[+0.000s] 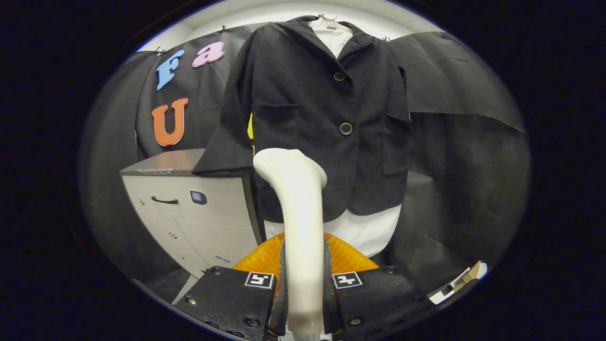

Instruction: Iron the clothes twice with a garment steamer, once on the left side and once on the right side.

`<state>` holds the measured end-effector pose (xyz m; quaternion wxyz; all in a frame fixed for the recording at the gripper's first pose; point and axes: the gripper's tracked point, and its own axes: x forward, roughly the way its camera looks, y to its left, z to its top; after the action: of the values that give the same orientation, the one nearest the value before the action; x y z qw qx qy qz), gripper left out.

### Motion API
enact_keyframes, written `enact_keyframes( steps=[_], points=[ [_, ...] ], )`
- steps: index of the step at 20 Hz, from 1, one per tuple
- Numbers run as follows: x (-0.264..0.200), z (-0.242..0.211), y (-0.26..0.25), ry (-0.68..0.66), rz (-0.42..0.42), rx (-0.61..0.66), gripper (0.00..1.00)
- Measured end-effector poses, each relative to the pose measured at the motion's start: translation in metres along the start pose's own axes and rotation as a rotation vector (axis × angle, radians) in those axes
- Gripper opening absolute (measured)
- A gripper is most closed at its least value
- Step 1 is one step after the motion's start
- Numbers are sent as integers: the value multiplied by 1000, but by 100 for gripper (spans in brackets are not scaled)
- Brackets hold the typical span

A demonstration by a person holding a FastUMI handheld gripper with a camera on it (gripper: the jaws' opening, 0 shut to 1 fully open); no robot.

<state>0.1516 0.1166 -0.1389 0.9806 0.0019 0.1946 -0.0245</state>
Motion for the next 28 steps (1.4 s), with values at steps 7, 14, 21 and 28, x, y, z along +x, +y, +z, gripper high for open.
enact_keyframes(
  steps=[7,14,21,28],
  points=[
    [8,-53,-7,99,-38,-34,32],
    [-19,-34,-37,89,-67,34,32],
    [-52,126,-107,-187,-66,162,32],
    [-42,283,-158,-446,-17,175,32]
  ],
)
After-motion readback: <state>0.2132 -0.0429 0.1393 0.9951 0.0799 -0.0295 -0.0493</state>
